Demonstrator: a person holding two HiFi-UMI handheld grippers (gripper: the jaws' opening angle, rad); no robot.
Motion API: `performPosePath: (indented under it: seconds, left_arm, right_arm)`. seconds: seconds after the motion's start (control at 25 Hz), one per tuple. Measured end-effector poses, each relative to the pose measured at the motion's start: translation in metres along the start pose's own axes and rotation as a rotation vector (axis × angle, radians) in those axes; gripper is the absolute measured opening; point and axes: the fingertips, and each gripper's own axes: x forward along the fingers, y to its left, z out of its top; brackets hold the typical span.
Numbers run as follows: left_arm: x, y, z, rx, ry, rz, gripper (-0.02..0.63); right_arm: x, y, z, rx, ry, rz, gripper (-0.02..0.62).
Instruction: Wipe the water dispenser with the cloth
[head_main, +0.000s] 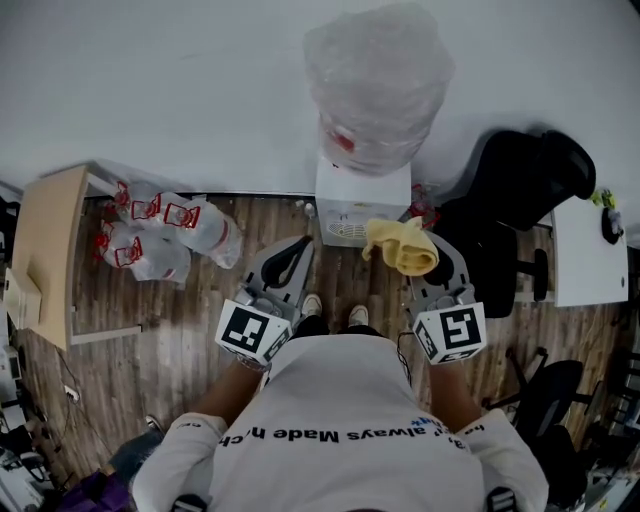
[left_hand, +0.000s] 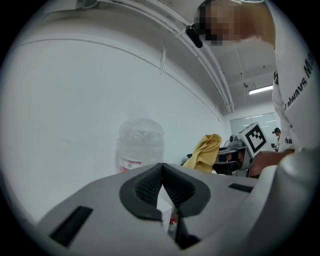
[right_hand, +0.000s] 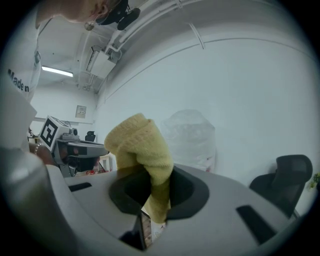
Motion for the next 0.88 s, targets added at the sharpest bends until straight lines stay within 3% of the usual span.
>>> performPosePath:
  seconds: [0.44,0.88]
  left_arm:
    - [0.001,-0.006,0.037,-0.002,-0.052,-0.018,0.018]
    - [0.007,-0.008,0.042,-0.007,-0.067,-0.044,0.018]
  right_arm:
    - [-0.013,0.010,0.038,-0.003,-0.049,0.036,0.064]
    - [-0.013,0.001,0.047,-0.008,-0.070,0.017,0.063]
